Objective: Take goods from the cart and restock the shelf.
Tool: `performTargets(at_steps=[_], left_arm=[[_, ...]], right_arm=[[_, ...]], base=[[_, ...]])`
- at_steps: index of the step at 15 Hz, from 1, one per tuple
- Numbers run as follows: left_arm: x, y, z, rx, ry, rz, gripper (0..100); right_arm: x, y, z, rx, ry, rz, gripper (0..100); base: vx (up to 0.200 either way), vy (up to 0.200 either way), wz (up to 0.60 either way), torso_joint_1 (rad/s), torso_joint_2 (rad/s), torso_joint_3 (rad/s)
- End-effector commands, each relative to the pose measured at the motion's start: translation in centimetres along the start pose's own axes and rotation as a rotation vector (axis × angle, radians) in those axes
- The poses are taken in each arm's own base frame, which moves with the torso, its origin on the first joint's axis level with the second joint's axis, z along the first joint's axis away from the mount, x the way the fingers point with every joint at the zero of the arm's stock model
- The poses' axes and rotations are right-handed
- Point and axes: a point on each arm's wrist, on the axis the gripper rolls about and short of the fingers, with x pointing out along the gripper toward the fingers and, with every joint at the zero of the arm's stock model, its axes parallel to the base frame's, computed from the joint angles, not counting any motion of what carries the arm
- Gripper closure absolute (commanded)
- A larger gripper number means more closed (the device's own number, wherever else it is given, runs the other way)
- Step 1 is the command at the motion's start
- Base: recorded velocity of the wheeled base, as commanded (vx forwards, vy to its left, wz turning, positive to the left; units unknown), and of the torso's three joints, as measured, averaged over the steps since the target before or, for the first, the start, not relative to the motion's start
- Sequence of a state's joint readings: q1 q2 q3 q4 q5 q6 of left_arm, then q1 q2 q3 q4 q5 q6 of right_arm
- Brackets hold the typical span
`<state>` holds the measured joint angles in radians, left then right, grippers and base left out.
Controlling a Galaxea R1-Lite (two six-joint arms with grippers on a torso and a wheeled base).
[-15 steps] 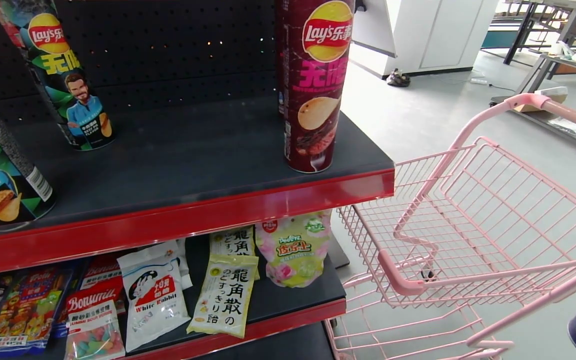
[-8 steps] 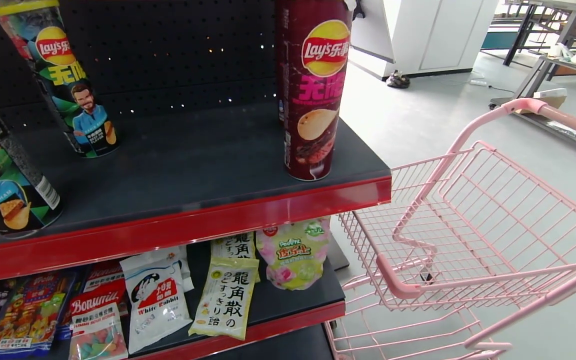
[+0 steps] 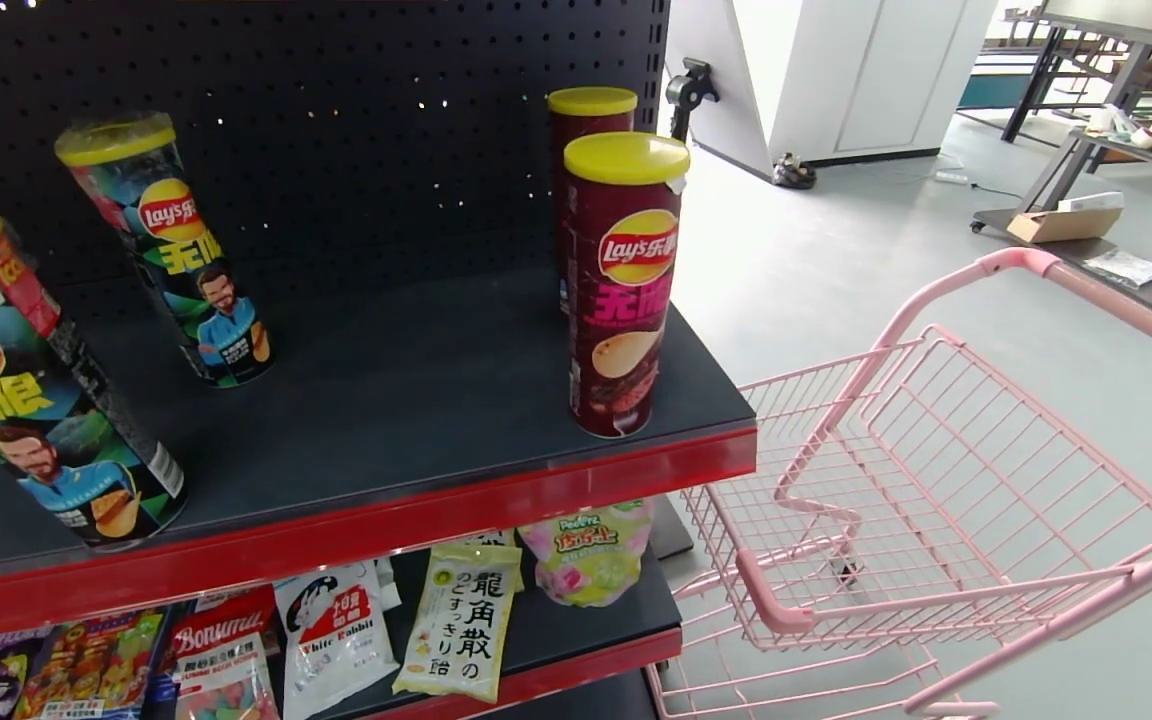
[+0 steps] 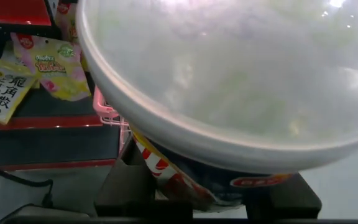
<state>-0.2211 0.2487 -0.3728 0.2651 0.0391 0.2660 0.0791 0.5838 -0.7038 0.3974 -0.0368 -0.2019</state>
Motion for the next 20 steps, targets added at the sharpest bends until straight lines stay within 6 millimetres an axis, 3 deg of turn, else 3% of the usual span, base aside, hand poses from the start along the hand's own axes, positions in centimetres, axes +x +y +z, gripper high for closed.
performTargets(at_steps=[1,6,12,14,18,20], left_arm=[[0.01,0.11,0.35,0.011,-0.001,0.009,0],[-0.10,0.05,0.12,0.082,-0.004,0.009,0],[-0.08,0.10,0.06,0.082,0.008,0.039,0],[-0.11,0.10,0.06,0.082,0.006,0.039,0],[-0.15,0.10,0.06,0.081,0.002,0.041,0],[-0.24,0.11,0.07,0.081,-0.004,0.042,0]], right_arm=[[0.40,0.00,0.10,-0.001,0.017,0.004,100],[0.68,0.07,-0.20,-0.002,0.034,0.011,100],[0.71,0.11,-0.40,-0.003,0.039,0.010,100],[0.68,0.11,-0.40,-0.002,0.038,0.008,100],[0.67,0.15,-0.60,-0.002,0.040,0.010,100],[0.67,0.15,-0.59,-0.003,0.039,0.012,100]], base=[[0.000,0.000,0.00,0.203,-0.59,-0.383],[0.000,0.000,0.00,0.079,-0.21,-0.133],[-0.200,0.000,0.00,0.008,0.00,-0.003],[0.000,0.000,0.00,0.000,0.00,0.000],[0.000,0.000,0.60,-0.001,0.00,0.000],[0.000,0.000,0.00,0.000,0.00,0.000]])
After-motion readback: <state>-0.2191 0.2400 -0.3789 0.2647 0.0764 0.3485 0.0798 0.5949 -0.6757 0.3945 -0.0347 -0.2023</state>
